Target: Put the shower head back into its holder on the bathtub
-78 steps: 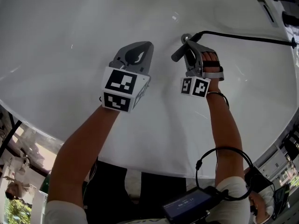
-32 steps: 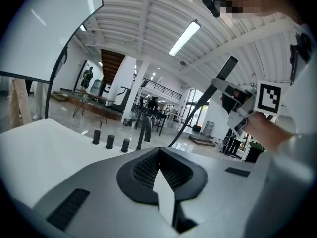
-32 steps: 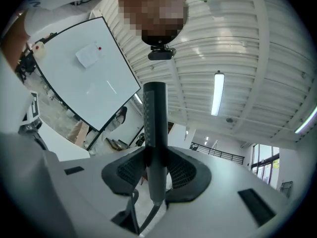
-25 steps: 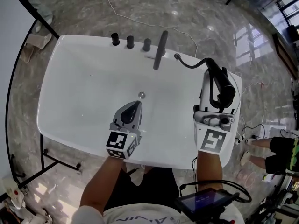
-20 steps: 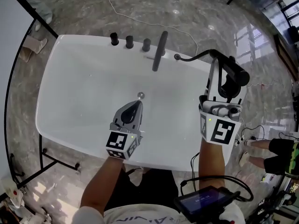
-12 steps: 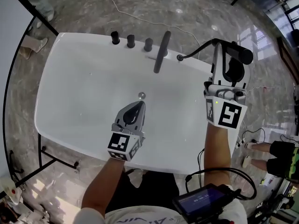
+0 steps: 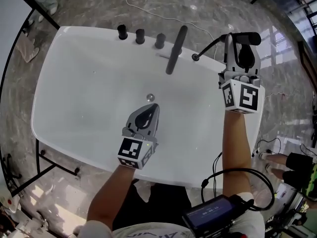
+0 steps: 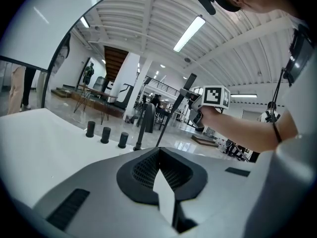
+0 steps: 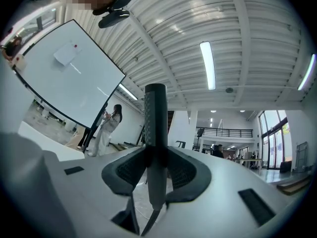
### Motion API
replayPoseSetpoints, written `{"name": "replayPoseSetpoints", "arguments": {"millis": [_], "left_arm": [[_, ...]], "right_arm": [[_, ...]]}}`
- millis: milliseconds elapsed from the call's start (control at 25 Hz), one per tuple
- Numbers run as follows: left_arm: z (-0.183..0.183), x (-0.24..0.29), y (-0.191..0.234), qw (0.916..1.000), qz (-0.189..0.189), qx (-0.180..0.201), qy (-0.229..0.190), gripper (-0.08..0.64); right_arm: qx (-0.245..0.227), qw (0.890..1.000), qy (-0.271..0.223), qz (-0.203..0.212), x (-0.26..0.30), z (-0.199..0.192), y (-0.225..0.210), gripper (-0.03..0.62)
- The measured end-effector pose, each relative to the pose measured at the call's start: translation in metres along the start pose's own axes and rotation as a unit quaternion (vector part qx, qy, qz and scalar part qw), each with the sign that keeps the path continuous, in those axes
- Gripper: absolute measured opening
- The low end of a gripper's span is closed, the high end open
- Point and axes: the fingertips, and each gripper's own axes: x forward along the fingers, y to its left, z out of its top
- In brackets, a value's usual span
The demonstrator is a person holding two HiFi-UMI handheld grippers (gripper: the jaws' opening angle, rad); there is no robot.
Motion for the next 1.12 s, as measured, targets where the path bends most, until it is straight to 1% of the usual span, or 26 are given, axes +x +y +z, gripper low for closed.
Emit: {"name": "replayPoseSetpoints", "arguments": {"millis": [120,240,360,440,640,840,960,1120], "left_arm": [[-0.010,0.002,0.002,1.0000,0.002,-0.004,0.002,0.015],[-0.026,0.002,0.010,0.9999,0.007,-0.008,0.013,0.015],[-0.045,0.003,0.023,0.9994,0.015,-0.011,0.029,0.015],[-0.054,0.004,0.030,0.9992,0.019,-0.011,0.034,0.015],[-0.067,0.002,0.038,0.9987,0.029,-0.018,0.039,0.015],[-0.081,-0.003,0.040,0.9978,0.037,-0.033,0.045,0.015],[-0.088,-0.005,0.044,0.9974,0.039,-0.041,0.044,0.015],[-0.095,-0.009,0.045,0.9972,0.040,-0.044,0.046,0.015]], "right_arm": [[0.015,0.999,0.028,0.003,0.007,-0.034,0.001,0.135],[0.055,0.997,0.055,-0.003,0.015,-0.075,-0.001,0.134],[0.084,0.993,0.087,-0.014,0.021,-0.118,-0.004,0.135],[0.104,0.989,0.105,-0.014,0.025,-0.143,-0.002,0.135],[0.136,0.980,0.148,-0.011,0.032,-0.194,0.002,0.135],[0.141,0.973,0.184,0.003,0.035,-0.229,0.010,0.135],[0.137,0.970,0.198,0.018,0.033,-0.245,0.022,0.135],[0.145,0.966,0.213,0.023,0.025,-0.266,0.034,0.135]]}}
